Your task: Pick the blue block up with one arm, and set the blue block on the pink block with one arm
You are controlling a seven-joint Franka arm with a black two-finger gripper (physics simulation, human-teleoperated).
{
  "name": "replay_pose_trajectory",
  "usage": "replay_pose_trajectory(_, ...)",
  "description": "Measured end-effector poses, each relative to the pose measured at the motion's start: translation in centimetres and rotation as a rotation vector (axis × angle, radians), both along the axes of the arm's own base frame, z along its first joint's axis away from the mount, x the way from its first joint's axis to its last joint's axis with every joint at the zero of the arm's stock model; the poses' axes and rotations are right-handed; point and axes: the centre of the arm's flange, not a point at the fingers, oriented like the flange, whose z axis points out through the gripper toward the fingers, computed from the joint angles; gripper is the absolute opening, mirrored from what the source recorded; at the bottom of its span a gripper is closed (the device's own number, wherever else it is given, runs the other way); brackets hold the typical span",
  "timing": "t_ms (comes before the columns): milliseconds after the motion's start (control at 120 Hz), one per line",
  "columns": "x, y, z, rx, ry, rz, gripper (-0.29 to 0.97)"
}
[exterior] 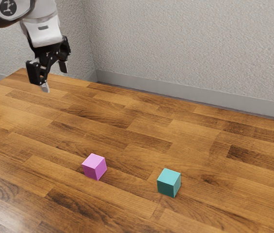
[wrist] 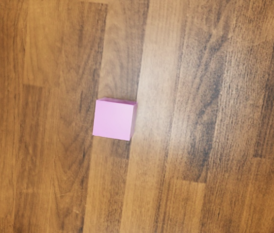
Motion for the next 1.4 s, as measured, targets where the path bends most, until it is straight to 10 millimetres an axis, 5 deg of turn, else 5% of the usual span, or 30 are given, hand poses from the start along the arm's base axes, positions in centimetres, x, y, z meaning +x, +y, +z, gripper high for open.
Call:
replay_pose_trajectory(208,1.6,-1.7,-13.7,-0.052,0.179,-0.11,0.68)
replay_pose_trajectory(350,0.0,-4.3,-19.0,-0.063,0.253,-0.203,0.68)
replay_pose_trajectory(642,-0.9,-11.5,-21.1,-0.143,0.219,-0.772,0.68)
replay_pose_trajectory(750,-0.7,-14.7,-23.5,-0.179,0.237,-1.002,0.68)
replay_pose_trajectory(917,2.4,-20.2,-27.3,-0.211,0.233,-1.317,0.68)
replay_pose_trajectory(1108,5.6,-19.6,-28.8,-0.214,0.185,-1.504,0.68)
replay_pose_trajectory(1400,7.5,-20.7,-30.0,-0.152,0.045,-1.679,0.68)
